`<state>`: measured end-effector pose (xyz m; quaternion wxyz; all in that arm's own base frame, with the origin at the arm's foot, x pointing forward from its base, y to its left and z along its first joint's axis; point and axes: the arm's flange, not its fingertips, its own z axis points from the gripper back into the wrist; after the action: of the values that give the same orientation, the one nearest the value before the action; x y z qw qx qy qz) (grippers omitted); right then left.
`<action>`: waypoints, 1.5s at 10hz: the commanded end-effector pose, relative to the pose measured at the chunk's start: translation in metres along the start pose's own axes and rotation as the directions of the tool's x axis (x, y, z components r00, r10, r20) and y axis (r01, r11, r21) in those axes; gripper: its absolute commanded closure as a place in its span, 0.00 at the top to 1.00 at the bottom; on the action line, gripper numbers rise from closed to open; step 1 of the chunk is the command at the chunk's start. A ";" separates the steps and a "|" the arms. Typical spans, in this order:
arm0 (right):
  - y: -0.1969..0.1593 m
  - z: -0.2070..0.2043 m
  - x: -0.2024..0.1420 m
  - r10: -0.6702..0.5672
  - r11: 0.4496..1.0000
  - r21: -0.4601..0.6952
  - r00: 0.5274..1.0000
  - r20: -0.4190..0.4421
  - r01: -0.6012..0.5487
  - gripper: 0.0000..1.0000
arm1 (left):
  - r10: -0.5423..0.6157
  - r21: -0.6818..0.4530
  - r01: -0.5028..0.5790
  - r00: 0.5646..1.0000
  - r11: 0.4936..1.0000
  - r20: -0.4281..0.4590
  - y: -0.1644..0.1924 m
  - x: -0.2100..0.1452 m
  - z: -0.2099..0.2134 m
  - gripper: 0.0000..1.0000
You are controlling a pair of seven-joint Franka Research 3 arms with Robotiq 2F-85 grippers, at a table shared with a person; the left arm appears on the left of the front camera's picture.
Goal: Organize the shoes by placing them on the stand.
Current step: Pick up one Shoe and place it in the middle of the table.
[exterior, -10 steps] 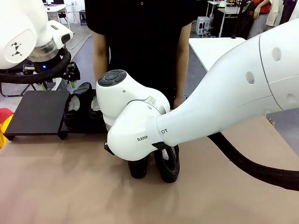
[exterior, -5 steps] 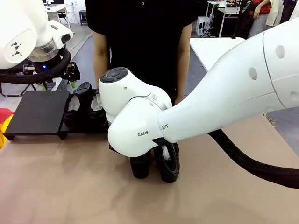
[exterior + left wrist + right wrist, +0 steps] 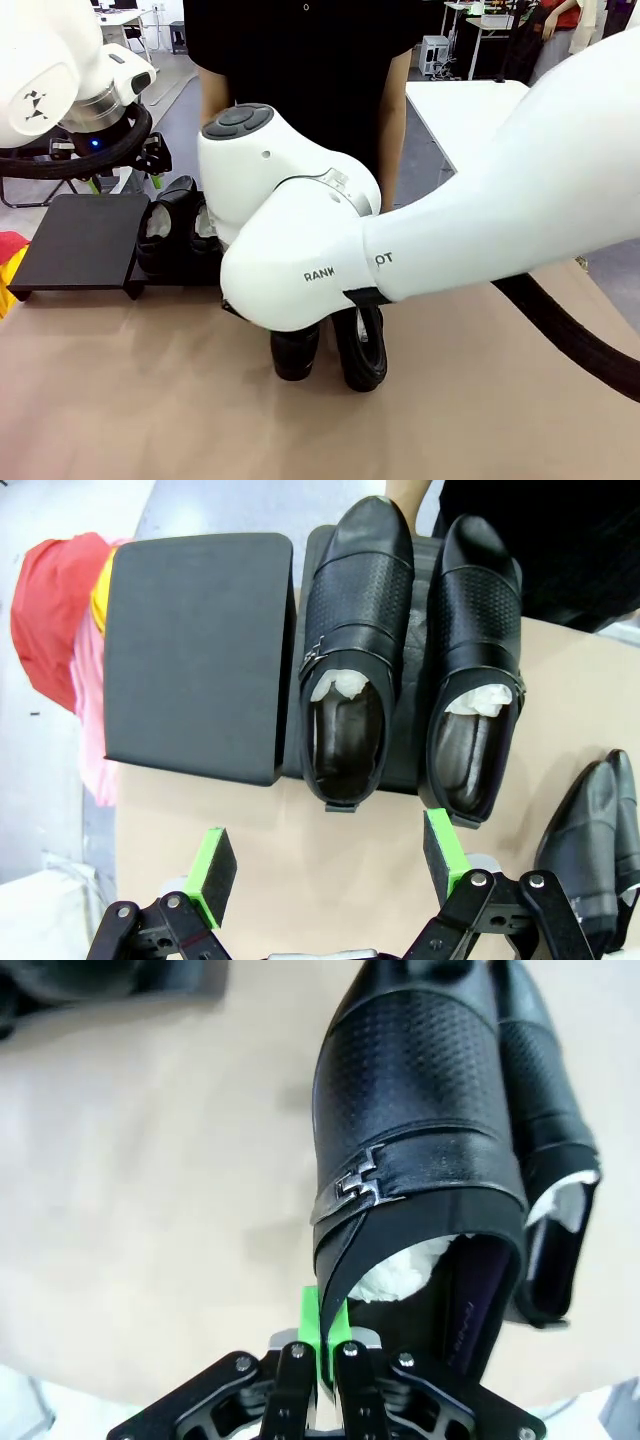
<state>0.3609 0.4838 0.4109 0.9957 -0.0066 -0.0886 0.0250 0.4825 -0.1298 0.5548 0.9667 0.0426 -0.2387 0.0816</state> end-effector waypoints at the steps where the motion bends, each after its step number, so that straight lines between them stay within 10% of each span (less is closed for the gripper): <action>1: 0.014 0.002 -0.028 0.068 0.996 0.055 0.998 0.011 -0.069 0.00 | -0.008 0.008 0.008 1.000 1.000 0.006 0.002 0.000 0.001 0.97; 8: 0.058 -0.029 -0.053 0.146 0.978 0.143 0.988 0.041 -0.151 0.00 | -0.008 0.008 0.008 1.000 1.000 0.006 0.002 0.000 0.001 0.97; 14: 0.056 -0.046 -0.050 0.118 0.970 0.215 0.993 -0.007 -0.113 1.00 | -0.008 0.008 0.008 1.000 1.000 0.006 0.002 0.000 0.001 0.97; 15: 0.054 -0.038 -0.053 0.122 0.968 0.223 0.992 -0.014 -0.116 1.00 | -0.008 0.008 0.008 1.000 1.000 0.006 0.002 0.000 0.001 0.97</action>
<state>0.3193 0.5413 0.3559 0.9900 0.0862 -0.0733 0.0841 0.4825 -0.1298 0.5547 0.9667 0.0426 -0.2387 0.0816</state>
